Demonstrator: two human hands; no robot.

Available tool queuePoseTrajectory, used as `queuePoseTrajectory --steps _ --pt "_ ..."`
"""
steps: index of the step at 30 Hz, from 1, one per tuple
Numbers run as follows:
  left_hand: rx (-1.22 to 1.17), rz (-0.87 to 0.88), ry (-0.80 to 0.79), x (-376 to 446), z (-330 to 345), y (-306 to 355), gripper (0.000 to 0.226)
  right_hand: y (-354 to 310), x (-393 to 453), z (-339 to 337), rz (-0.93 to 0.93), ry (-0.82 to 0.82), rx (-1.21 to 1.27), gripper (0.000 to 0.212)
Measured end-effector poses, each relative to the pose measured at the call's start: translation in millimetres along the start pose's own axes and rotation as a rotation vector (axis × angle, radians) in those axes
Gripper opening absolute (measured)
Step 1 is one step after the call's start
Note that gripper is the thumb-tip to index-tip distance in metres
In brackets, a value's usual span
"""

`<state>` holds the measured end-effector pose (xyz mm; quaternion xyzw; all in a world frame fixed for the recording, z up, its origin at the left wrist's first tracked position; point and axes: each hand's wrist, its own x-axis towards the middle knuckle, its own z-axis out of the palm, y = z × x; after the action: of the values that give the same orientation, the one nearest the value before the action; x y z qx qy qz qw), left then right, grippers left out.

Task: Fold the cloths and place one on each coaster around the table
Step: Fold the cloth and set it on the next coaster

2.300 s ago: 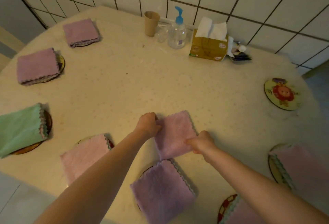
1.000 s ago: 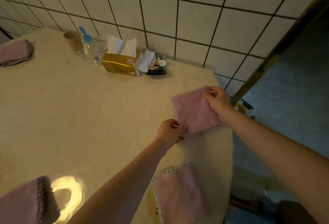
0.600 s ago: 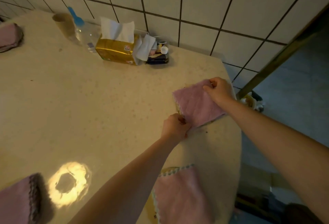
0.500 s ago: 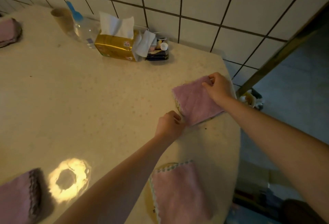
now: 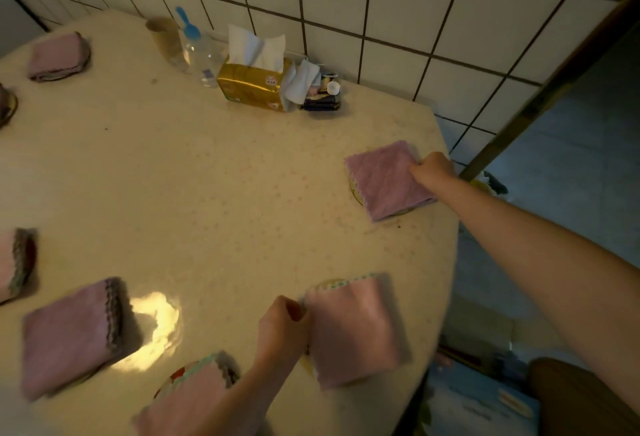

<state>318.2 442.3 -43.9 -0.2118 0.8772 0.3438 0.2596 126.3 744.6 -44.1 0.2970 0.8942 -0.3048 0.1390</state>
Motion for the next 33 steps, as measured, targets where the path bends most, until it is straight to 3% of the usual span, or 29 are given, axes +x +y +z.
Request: queuePoseTrajectory --steps 8,12,15,17,19,25,27,29,33 --pt "-0.11 -0.144 -0.032 -0.1 17.6 -1.0 0.028 -4.6 5.3 -0.6 0.136 -0.119 0.153 0.072" --pt "-0.239 -0.163 -0.135 0.4 17.9 -0.2 0.033 2.2 13.3 0.9 0.129 -0.15 0.231 0.083" --pt "-0.317 -0.049 -0.203 -1.2 16.0 3.4 0.033 5.2 15.9 -3.2 0.104 -0.211 0.335 0.079" --pt "-0.386 0.05 -0.263 -3.5 12.8 10.1 0.02 7.5 13.7 -7.0 0.155 -0.311 0.538 0.075" --pt "-0.505 0.109 -0.367 -1.6 7.1 13.3 0.025 9.9 6.3 -6.5 0.242 -0.394 0.761 0.064" --pt "-0.635 0.096 -0.671 12.8 -6.5 19.4 0.037 28.4 -16.2 7.8 0.361 -0.479 1.291 0.023" --pt "-0.595 0.079 -0.762 21.2 -9.5 23.1 0.038 30.6 -21.6 16.0 0.372 -0.462 1.474 0.023" --pt "-0.519 0.074 -0.792 29.3 -11.8 23.2 0.039 28.8 -28.0 24.0 0.368 -0.461 1.539 0.026" --pt "-0.35 0.069 -0.644 38.8 -12.5 22.5 0.045 23.3 -34.6 29.9 0.359 -0.477 1.395 0.032"
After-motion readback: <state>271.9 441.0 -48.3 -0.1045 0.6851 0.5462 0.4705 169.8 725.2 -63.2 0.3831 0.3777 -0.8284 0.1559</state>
